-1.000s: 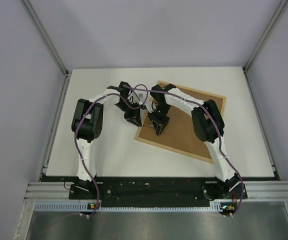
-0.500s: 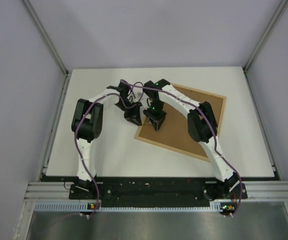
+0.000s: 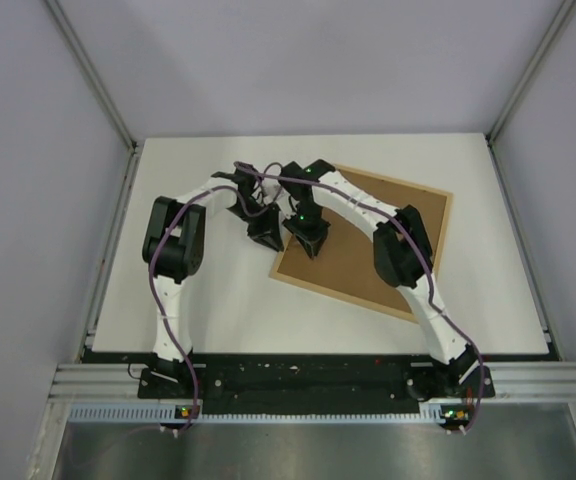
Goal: Take the photo out of the frame
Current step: Release the photo frame item from the photo frame.
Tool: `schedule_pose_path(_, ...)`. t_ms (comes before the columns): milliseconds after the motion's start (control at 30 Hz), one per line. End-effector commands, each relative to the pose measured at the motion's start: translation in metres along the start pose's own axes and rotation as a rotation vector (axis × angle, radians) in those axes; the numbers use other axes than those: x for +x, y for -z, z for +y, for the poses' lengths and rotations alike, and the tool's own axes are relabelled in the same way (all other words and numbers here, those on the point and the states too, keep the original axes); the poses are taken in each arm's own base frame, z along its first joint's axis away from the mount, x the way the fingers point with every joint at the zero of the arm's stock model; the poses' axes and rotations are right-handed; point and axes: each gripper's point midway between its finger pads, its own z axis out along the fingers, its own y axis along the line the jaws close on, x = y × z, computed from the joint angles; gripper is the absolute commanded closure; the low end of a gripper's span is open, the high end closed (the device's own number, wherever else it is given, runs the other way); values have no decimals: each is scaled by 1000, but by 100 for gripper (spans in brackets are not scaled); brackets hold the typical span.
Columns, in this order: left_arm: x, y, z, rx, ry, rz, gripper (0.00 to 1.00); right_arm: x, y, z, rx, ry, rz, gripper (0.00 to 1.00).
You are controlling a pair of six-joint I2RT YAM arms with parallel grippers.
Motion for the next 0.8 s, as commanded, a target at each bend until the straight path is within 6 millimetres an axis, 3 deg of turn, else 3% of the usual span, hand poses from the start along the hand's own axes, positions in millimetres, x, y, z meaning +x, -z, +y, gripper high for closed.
schedule_pose_path(0, 20, -24, -8, 78, -19, 76, 100, -87, 28, 19, 13, 155, -414, 100)
schedule_pose_path(200, -12, 11, -13, -43, -137, -67, 86, -53, 77, -3, 14, 127, -461, 100)
schedule_pose_path(333, -30, 25, -14, -124, -164, -109, 72, -29, 98, -14, 9, 119, -476, 100)
schedule_pose_path(467, -37, 26, -16, -220, -208, -112, 61, -3, 105, -30, 0, 77, -472, 100)
schedule_pose_path(533, -37, 24, -17, -271, -235, -110, 51, 11, 104, -39, -4, 50, -464, 100)
schedule_pose_path(567, -37, 23, -17, -300, -247, -112, 41, 18, 103, -41, -8, 41, -458, 100)
schedule_pose_path(600, -37, 24, -17, -315, -258, -114, 40, 24, 102, -47, -8, 26, -457, 100)
schedule_pose_path(633, -36, 24, -21, -318, -272, -114, 28, 31, 101, -50, -9, 13, -453, 100)
schedule_pose_path(767, -31, 21, -21, -366, -301, -95, 26, 45, 104, -59, -5, -19, -483, 100)
